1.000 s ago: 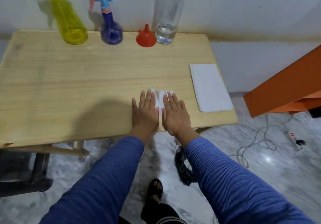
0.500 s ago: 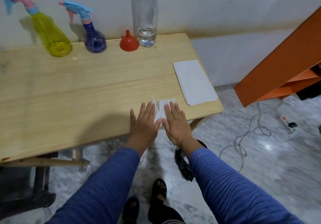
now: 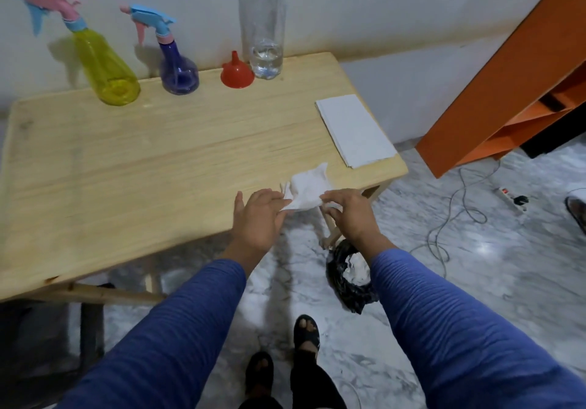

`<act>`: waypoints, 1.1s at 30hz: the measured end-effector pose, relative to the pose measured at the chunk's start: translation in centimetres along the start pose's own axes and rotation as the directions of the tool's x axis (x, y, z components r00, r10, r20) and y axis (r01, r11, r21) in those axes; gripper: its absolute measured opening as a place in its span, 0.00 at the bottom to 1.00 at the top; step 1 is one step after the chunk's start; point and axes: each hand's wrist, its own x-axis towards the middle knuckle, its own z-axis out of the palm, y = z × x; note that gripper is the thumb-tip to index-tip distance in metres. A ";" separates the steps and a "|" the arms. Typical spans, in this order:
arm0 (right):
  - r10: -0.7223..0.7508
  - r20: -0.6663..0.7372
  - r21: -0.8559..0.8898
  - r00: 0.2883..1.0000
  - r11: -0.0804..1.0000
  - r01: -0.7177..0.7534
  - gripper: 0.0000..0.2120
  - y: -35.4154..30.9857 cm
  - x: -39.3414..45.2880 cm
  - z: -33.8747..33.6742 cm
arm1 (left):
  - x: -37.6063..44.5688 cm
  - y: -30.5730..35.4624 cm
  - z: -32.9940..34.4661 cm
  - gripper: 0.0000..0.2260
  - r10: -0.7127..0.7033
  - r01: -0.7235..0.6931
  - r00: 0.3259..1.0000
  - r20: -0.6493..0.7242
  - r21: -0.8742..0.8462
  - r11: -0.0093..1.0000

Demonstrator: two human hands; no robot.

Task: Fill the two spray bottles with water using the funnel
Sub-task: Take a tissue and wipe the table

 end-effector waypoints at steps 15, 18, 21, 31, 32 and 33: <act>0.223 0.051 0.621 0.973 0.757 -0.206 0.20 -4.6 -4.3 -3.2 | -0.9 4.2 -6.7 0.06 0.034 -0.129 0.965 -0.260 -0.361 0.924; 0.227 0.026 0.698 0.974 0.693 -0.180 0.16 -5.6 -4.4 -4.0 | -1.0 5.7 -8.3 0.05 0.031 -0.163 0.955 -0.293 -0.437 0.884; 0.262 -0.010 0.774 0.965 0.613 -0.158 0.11 -6.1 -4.8 -5.1 | -0.8 6.4 -9.2 0.05 -0.002 -0.147 0.959 -0.284 -0.503 0.852; 0.398 -0.126 0.787 0.909 0.597 -0.153 0.09 -1.9 -7.9 -12.0 | 0.8 11.4 -6.3 0.03 -0.019 -0.074 0.989 -0.144 -0.606 0.792; 0.419 -0.139 0.775 0.898 0.610 -0.165 0.09 -1.0 -8.3 -12.5 | 0.9 12.4 -5.6 0.03 -0.003 -0.076 0.992 -0.126 -0.615 0.785; 0.443 -0.147 0.764 0.884 0.618 -0.183 0.09 0.0 -8.7 -12.9 | 1.0 13.4 -4.9 0.02 0.010 -0.073 0.995 -0.104 -0.622 0.780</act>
